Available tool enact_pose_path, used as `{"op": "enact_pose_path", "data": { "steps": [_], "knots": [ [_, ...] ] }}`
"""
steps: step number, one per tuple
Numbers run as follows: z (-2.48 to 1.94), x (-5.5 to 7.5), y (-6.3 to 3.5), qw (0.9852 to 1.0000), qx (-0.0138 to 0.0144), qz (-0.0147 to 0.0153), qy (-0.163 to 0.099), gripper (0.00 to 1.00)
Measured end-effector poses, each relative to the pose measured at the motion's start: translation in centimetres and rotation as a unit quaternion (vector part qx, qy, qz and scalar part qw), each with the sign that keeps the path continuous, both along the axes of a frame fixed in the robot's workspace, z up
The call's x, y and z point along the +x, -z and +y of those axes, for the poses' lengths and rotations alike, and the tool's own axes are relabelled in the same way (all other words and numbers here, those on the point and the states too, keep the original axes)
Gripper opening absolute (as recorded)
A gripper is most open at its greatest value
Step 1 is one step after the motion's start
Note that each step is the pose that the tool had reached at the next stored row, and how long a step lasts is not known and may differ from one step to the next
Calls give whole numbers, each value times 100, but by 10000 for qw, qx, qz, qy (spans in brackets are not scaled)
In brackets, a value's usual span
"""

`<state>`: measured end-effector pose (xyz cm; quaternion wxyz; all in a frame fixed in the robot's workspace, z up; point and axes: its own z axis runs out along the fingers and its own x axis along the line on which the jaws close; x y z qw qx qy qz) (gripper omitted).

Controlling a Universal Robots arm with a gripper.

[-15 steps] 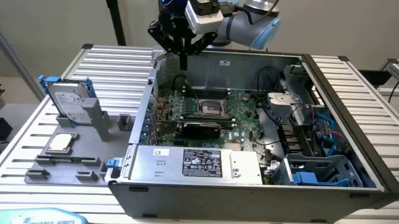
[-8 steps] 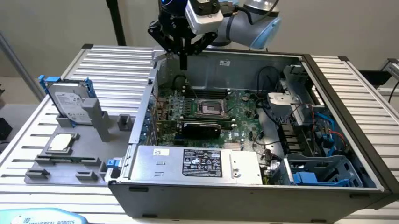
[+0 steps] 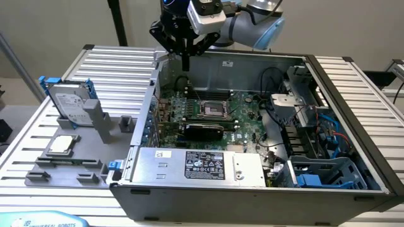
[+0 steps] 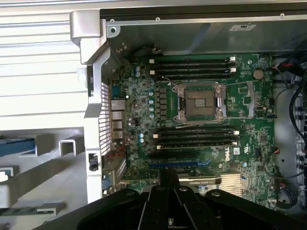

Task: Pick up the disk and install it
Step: 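Reach for the disk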

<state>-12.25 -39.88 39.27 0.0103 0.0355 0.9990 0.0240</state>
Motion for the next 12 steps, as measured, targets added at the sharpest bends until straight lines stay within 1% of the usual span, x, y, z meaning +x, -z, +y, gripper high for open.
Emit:
{"op": "enact_pose_path", "data": {
  "steps": [1, 12],
  "knots": [
    [0, -26, 0, 10000, 0, 1, 0, 11],
    [0, -527, 1, 10000, 0, 0, -1, 11]
  ]
}}
